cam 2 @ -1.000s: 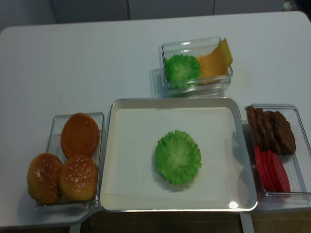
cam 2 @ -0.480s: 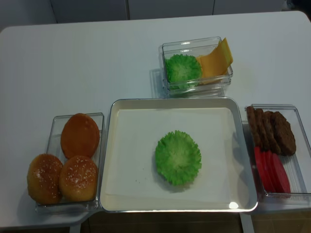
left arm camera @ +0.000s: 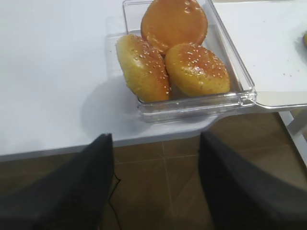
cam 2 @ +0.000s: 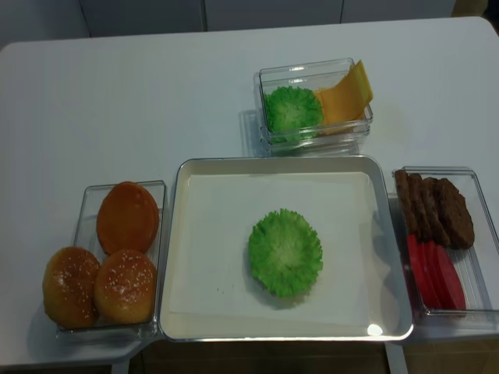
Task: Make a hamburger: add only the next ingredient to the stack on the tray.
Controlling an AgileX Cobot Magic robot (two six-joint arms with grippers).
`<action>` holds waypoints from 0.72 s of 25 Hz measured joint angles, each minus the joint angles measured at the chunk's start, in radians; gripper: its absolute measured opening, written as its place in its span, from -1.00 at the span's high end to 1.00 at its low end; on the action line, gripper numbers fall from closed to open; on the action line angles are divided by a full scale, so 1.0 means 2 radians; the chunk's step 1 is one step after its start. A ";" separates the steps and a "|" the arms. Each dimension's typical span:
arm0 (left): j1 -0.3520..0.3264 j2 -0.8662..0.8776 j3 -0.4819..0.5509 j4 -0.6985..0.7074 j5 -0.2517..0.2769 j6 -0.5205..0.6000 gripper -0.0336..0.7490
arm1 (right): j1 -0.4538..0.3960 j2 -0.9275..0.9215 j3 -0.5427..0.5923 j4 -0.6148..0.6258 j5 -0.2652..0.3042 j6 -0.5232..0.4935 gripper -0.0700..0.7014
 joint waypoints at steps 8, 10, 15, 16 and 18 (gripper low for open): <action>0.000 0.000 0.000 0.000 0.000 0.000 -0.16 | -0.105 0.000 0.000 0.000 0.000 0.000 -0.23; 0.000 0.000 0.000 0.000 0.000 0.000 -0.16 | -0.110 0.000 0.000 0.001 0.000 0.000 -0.23; 0.000 0.000 0.000 0.000 0.000 0.000 -0.16 | -0.112 0.000 0.000 0.001 0.000 0.000 -0.23; 0.000 0.000 0.000 0.000 0.000 0.000 -0.16 | -0.112 0.000 0.000 0.001 0.000 0.000 -0.23; 0.000 0.000 0.000 0.000 0.000 0.000 -0.16 | -0.113 0.000 0.000 0.001 0.000 0.000 -0.23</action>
